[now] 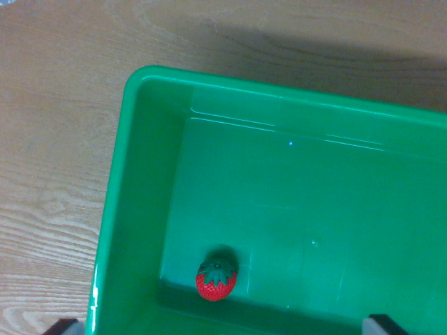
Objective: Pick fruit
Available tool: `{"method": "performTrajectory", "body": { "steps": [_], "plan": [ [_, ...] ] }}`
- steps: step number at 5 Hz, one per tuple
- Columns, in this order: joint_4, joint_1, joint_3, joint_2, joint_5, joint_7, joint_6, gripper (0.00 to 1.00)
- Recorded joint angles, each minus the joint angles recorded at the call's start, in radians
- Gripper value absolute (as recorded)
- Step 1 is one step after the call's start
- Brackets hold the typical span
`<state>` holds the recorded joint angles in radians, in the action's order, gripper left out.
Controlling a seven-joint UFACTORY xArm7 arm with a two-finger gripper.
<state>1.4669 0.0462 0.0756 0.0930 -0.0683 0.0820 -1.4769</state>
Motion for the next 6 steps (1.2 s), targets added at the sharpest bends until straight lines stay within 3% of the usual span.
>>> {"method": "performTrajectory", "body": {
  "steps": [1, 2, 3, 4, 5, 6],
  "plan": [
    [-0.04, 0.0027, 0.004, 0.008, 0.0051, -0.004, 0.04, 0.0],
    [-0.04, 0.0027, 0.004, 0.008, 0.0051, -0.004, 0.04, 0.0],
    [-0.083, 0.0057, 0.008, 0.017, 0.0106, -0.008, 0.083, 0.0],
    [-0.083, 0.0057, 0.008, 0.017, 0.0106, -0.008, 0.083, 0.0],
    [-0.128, 0.0088, 0.012, 0.027, 0.0163, -0.012, 0.128, 0.0],
    [-0.128, 0.0088, 0.012, 0.027, 0.0163, -0.012, 0.128, 0.0]
  ]
}}
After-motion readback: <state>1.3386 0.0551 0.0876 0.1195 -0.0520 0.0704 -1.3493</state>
